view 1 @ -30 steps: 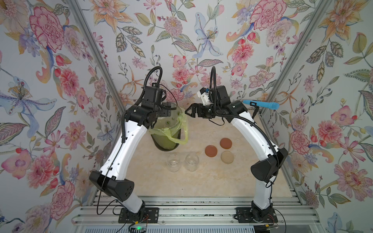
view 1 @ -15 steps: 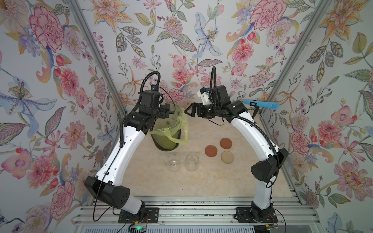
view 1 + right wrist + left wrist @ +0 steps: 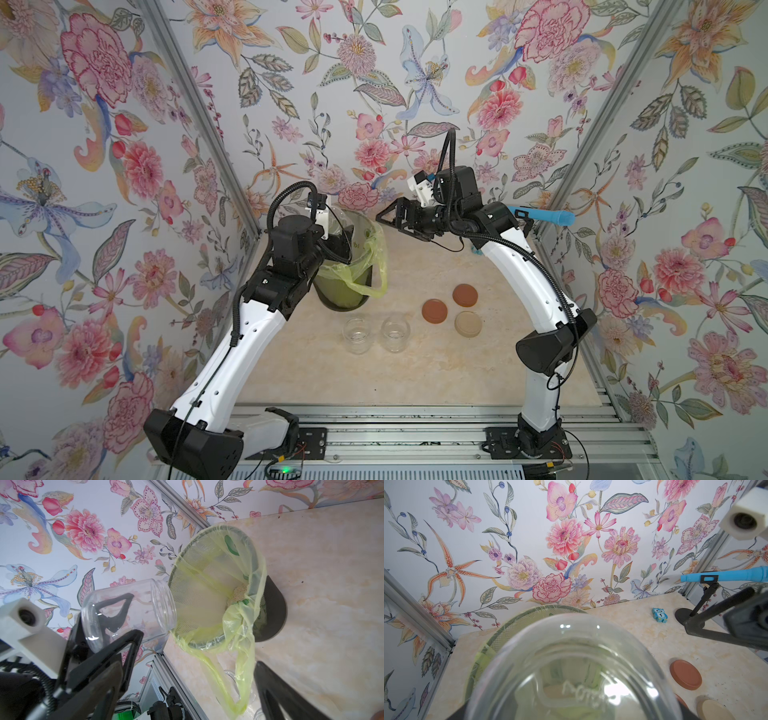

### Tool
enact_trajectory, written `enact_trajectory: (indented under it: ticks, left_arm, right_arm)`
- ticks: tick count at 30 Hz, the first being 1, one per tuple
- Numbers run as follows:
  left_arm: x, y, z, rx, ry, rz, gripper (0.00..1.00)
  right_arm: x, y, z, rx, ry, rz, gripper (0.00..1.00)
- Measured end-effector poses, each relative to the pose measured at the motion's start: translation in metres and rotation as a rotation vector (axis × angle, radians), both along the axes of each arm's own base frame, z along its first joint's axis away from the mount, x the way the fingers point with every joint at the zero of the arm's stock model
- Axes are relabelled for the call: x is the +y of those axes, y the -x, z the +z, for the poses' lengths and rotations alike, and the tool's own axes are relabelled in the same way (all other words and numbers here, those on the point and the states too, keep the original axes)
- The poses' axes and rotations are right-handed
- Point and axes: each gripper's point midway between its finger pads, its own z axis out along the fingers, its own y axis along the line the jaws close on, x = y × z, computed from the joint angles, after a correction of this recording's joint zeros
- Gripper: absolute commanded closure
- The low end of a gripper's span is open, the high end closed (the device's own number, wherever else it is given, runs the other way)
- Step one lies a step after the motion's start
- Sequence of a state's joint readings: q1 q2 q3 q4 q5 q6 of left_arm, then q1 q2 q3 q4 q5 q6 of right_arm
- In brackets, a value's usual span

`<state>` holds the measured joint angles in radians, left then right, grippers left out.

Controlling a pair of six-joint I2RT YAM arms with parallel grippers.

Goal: Empty moldy rice from jars
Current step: Pour the moldy rice from the jar into the trash bin, then place the jar at the center of the board.

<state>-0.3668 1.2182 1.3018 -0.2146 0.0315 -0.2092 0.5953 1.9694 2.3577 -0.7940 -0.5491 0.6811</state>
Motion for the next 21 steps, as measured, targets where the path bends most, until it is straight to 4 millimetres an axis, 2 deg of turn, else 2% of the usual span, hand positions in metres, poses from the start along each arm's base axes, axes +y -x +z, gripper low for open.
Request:
enact_trajectory:
  ticks: [6,15,21]
  left_arm:
    - [-0.001,0.010,-0.006,-0.101,0.004,-0.033,1.00]
    - [0.000,0.019,0.012,-0.281,0.002,-0.048,1.00]
    - [-0.001,0.021,0.014,-0.375,-0.034,-0.057,1.00]
  right_arm:
    - [0.011,0.005,0.004,0.083,-0.058,0.025,0.00]
    - [0.019,0.014,0.010,0.213,-0.127,0.042,0.00]
    - [0.025,0.018,0.018,0.301,-0.177,0.054,0.00]
